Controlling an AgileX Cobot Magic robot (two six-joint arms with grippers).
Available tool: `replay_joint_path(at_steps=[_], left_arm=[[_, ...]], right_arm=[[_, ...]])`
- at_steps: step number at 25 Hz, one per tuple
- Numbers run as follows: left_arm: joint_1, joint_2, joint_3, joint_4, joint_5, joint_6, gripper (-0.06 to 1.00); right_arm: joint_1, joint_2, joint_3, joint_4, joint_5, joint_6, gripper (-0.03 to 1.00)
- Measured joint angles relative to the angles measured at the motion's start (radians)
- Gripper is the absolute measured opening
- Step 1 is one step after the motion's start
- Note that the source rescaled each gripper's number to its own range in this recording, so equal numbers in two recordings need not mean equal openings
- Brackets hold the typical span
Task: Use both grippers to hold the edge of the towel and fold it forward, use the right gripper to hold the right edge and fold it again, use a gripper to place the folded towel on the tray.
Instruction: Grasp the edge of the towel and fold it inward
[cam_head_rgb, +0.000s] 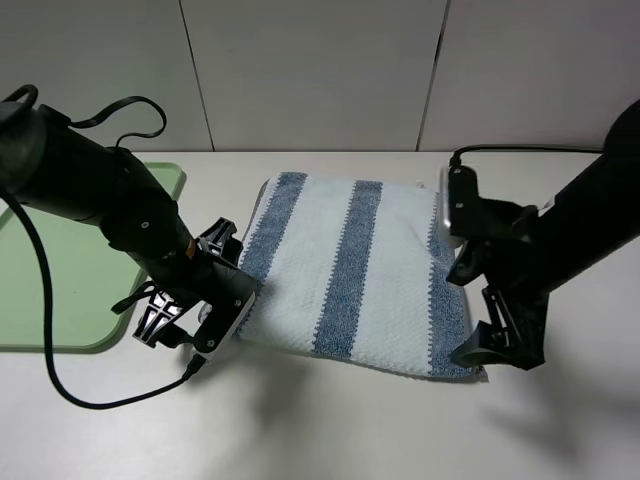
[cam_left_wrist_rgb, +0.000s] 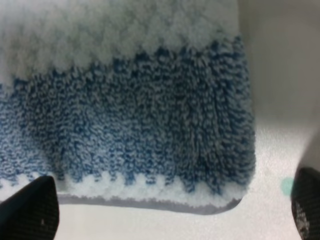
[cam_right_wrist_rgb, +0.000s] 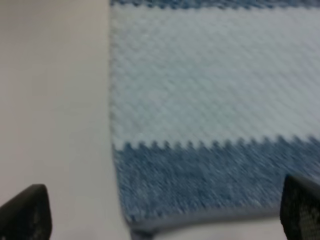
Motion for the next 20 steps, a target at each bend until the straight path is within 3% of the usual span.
replay_joint_path(at_steps=[10,20], left_arm=[[0.000,0.000,0.000,0.000,0.000,0.000,0.93],[0.000,0.000,0.000,0.000,0.000,0.000,0.93]], right_arm=[[0.048,0.195,0.000,0.003,-0.106,0.013,1.00],[0.049,0.227,0.000,0.000,-0.170,0.013,1.00]])
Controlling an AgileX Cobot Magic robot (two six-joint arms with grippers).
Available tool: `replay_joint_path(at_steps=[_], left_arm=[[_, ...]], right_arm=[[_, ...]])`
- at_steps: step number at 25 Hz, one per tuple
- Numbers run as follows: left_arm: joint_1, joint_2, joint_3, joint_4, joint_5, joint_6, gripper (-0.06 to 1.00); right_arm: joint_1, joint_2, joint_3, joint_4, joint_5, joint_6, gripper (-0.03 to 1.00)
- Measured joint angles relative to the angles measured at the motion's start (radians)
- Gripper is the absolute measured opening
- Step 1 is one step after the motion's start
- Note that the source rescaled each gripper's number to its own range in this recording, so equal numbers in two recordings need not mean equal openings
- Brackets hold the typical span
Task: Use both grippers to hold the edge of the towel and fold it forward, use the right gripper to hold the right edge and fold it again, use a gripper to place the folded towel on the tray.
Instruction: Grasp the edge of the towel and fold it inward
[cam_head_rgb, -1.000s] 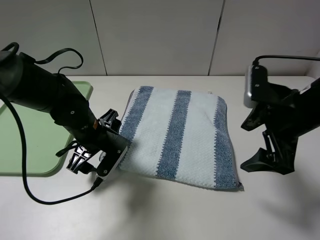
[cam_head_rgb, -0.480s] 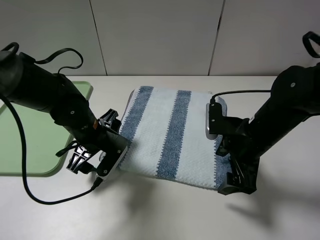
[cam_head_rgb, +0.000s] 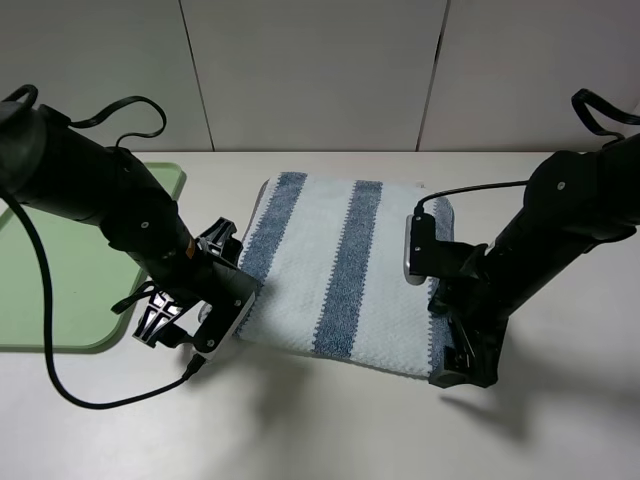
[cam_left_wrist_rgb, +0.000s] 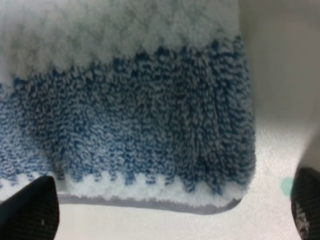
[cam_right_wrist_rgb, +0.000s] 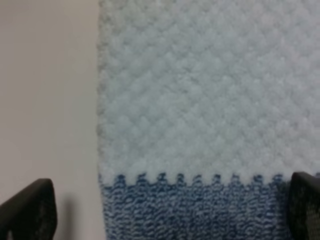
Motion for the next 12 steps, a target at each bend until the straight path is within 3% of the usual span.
replay_joint_path(at_steps=[12], left_arm=[[0.000,0.000,0.000,0.000,0.000,0.000,0.93]], right_arm=[[0.000,0.001,0.135,-0.023,-0.180,0.000,1.00]])
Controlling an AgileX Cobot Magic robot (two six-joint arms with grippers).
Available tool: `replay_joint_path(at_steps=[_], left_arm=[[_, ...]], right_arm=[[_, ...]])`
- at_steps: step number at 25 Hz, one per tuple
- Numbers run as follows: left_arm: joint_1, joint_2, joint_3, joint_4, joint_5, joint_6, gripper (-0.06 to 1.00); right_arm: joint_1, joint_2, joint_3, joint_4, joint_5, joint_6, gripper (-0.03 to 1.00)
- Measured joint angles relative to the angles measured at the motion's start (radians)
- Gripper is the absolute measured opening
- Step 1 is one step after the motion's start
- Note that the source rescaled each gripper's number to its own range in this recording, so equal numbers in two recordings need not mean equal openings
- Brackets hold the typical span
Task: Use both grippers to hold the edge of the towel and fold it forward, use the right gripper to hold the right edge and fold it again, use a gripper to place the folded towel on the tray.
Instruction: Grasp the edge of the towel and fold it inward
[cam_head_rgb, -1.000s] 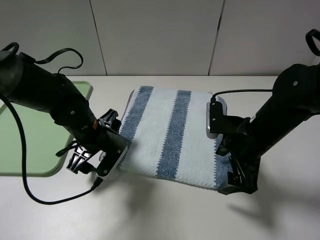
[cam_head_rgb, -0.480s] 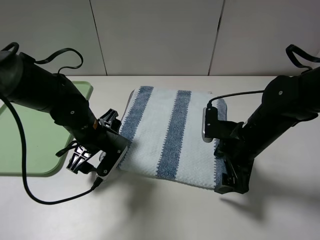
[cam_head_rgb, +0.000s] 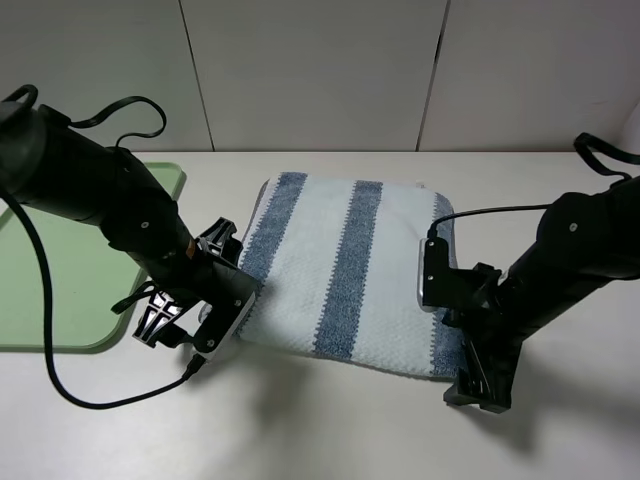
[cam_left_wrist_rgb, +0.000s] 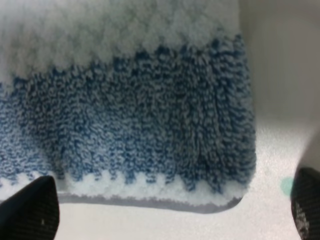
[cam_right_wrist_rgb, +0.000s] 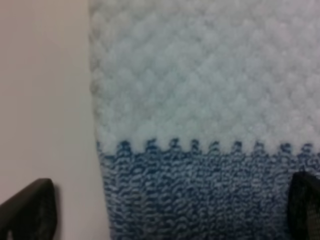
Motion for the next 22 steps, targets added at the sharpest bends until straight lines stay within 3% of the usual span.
replay_joint_path(at_steps=[11,22], left_arm=[[0.000,0.000,0.000,0.000,-0.001,0.000,0.91],[0.000,0.005,0.000,0.000,-0.001,0.000,0.55]], right_arm=[[0.000,-0.004,0.022,0.006,-0.040,0.000,1.00],[0.000,-0.004,0.022,0.013,-0.055,0.002,0.97]])
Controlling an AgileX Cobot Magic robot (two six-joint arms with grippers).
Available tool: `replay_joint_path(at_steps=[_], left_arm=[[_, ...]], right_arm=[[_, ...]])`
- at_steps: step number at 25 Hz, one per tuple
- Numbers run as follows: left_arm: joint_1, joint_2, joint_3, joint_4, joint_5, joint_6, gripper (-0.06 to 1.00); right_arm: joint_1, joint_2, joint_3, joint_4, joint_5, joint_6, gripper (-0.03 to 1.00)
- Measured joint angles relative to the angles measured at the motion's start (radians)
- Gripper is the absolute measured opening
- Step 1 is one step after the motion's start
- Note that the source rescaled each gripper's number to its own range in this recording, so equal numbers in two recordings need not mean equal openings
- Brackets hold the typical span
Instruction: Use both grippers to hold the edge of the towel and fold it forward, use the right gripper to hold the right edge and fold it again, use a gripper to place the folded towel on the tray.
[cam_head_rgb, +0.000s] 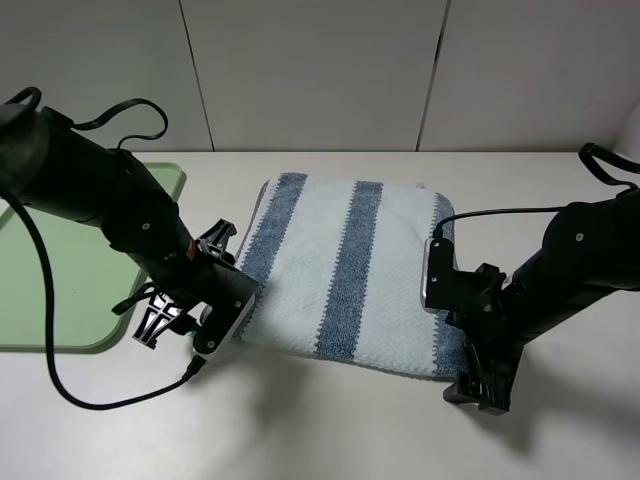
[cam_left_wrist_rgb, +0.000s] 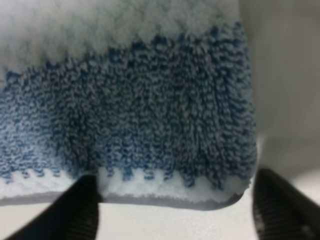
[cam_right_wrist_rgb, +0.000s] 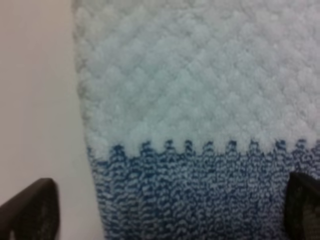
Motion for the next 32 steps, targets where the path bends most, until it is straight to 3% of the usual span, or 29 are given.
replay_joint_path(at_steps=[5,9,15,17,32], left_arm=[[0.000,0.000,0.000,-0.004,0.000,0.000,0.29],[0.000,0.000,0.000,-0.049,-0.005,0.000,0.07],[0.000,0.000,0.000,-0.084,0.005,0.000,0.00],[0.000,0.000,0.000,-0.085,0.008,0.000,0.00],[0.000,0.000,0.000,-0.099,0.025,0.000,0.00]], right_arm=[[0.000,0.000,0.000,0.011,-0.018,0.000,0.85],[0.000,0.000,0.000,0.017,-0.042,0.000,0.62],[0.000,0.001,0.000,0.018,-0.038,0.000,0.12],[0.000,0.001,0.000,0.018,-0.025,0.000,0.01],[0.000,0.000,0.000,0.018,0.009,0.000,0.00]])
